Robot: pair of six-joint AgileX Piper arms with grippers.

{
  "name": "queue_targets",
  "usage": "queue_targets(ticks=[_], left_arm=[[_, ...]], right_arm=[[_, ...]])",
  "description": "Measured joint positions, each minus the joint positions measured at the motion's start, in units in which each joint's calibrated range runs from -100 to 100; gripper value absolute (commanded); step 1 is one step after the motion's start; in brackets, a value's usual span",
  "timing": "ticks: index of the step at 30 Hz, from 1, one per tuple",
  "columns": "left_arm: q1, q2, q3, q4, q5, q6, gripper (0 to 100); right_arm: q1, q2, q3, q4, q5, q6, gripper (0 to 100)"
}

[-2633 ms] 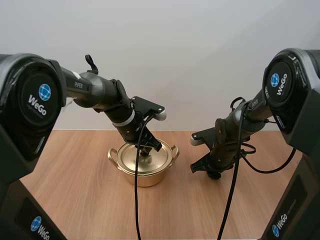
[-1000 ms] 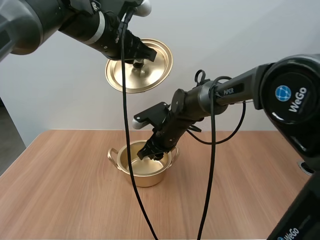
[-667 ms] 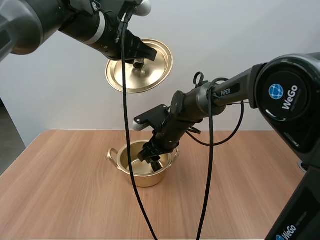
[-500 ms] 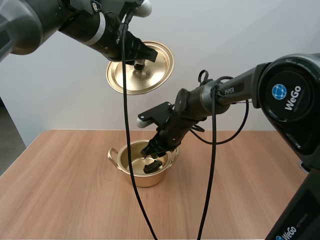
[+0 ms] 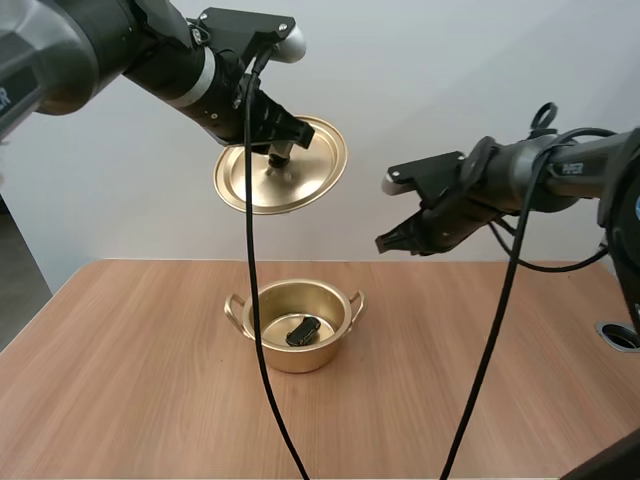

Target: Open the pot, put the car inside, and close it

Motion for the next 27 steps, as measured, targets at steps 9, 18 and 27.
queue_targets(ticks=[9,18,27], left_arm=[[0.0,3.5,8.5,0.9,-1.1,2.7,0],[-0.16,7.9,18.5,-1.0,-11.1,6.7,0],[-2.41,15.2,20.5,-2.6,-13.8,8.1,0]], right_arm=[[-0.6,-5.6,-0.6,4.5,2.5,0.0,0],[-0.6,-5.6,-0.6,5.4,3.3,0.1,0],[-0.6,-5.6,-0.6,5.4,3.5,-0.2,0]])
